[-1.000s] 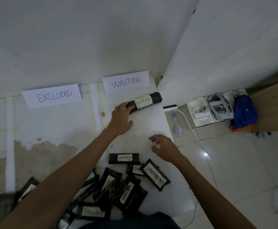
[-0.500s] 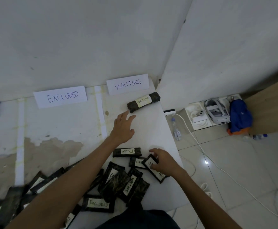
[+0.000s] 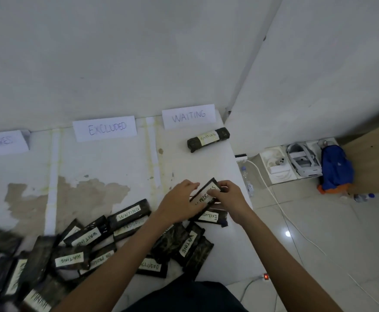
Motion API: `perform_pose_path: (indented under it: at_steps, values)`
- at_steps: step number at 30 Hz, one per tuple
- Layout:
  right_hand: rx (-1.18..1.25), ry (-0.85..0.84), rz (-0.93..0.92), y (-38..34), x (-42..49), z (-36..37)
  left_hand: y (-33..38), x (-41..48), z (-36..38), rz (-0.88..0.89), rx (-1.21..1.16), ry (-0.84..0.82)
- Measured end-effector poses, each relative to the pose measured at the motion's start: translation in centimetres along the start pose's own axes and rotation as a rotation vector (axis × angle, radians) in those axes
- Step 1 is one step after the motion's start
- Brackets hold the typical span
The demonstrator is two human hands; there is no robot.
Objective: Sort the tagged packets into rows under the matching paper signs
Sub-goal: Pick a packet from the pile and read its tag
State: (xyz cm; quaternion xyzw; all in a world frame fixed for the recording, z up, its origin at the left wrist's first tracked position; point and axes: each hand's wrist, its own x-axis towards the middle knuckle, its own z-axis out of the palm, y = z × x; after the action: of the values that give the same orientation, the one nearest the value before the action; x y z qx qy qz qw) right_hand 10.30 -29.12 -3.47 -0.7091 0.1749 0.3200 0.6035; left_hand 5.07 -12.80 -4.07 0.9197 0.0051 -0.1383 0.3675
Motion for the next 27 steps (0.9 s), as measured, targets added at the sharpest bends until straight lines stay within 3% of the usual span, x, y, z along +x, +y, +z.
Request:
perform_pose_path:
  at_steps: [8,12,17,27]
  values:
    - [0.047,-0.114,0.005,1.0,-1.2,7.4,-4.9,-5.7,-1.2,-0.066,0.123,0.136]
    - [-0.243,-0.087,-0.105,1.3,-2.1,11.7,-8.2,-8.9,-4.5,-0.098,0.13,0.178]
    - [-0.554,-0.198,-0.291,1.8,-4.6,17.9,-13.7,-13.7,-9.1,-0.143,0.142,0.212]
    - [-0.799,-0.393,-0.415,3.1,-7.2,31.8,-24.4,-21.3,-17.1,-0.258,0.192,0.27]
